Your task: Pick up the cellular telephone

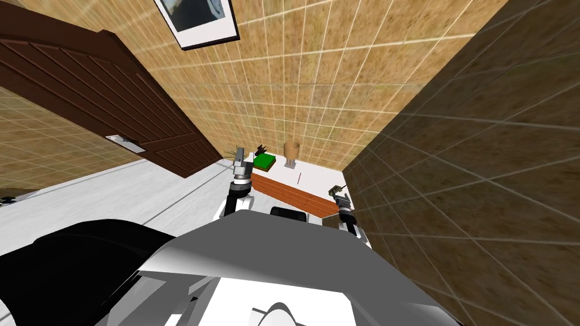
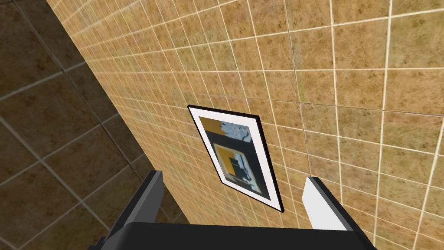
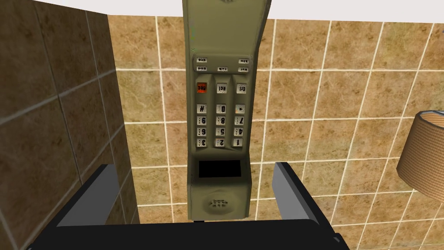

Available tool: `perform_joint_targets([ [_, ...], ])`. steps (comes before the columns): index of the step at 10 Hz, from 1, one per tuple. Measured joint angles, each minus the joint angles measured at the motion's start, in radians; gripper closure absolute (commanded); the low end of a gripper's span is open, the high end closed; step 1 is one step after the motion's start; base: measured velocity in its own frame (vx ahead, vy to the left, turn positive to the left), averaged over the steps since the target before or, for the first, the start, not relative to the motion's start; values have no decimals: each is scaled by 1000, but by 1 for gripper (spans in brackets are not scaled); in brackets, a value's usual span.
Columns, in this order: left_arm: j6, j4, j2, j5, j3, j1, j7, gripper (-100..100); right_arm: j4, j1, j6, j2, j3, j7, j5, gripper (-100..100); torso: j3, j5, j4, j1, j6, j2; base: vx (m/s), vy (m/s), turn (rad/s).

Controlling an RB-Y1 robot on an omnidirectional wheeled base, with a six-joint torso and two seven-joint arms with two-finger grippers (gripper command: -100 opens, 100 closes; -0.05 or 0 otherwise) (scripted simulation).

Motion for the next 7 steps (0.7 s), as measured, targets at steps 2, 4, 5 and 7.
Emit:
perform_joint_targets([
  [2,0,0,0,0,0,0,0,0,36,-3,-7,-36,-39,8,-42,-100,1,0,0,1,0,2,-56,20,186],
  [4,0,0,0,0,0,0,0,0,69,-11,-12,-38,-47,17,-49,-100,-1,0,0,-1,0,-2,-36,7,173],
  [5,0,0,0,0,0,0,0,0,104,-32,-20,-66,-74,25,-75,-100,0,0,0,0,-1,0,-88,26,351],
  [7,0,0,0,0,0,0,0,0,170,-45,-42,-98,-118,45,-119,-100,2,0,1,2,-1,4,-110,53,368],
])
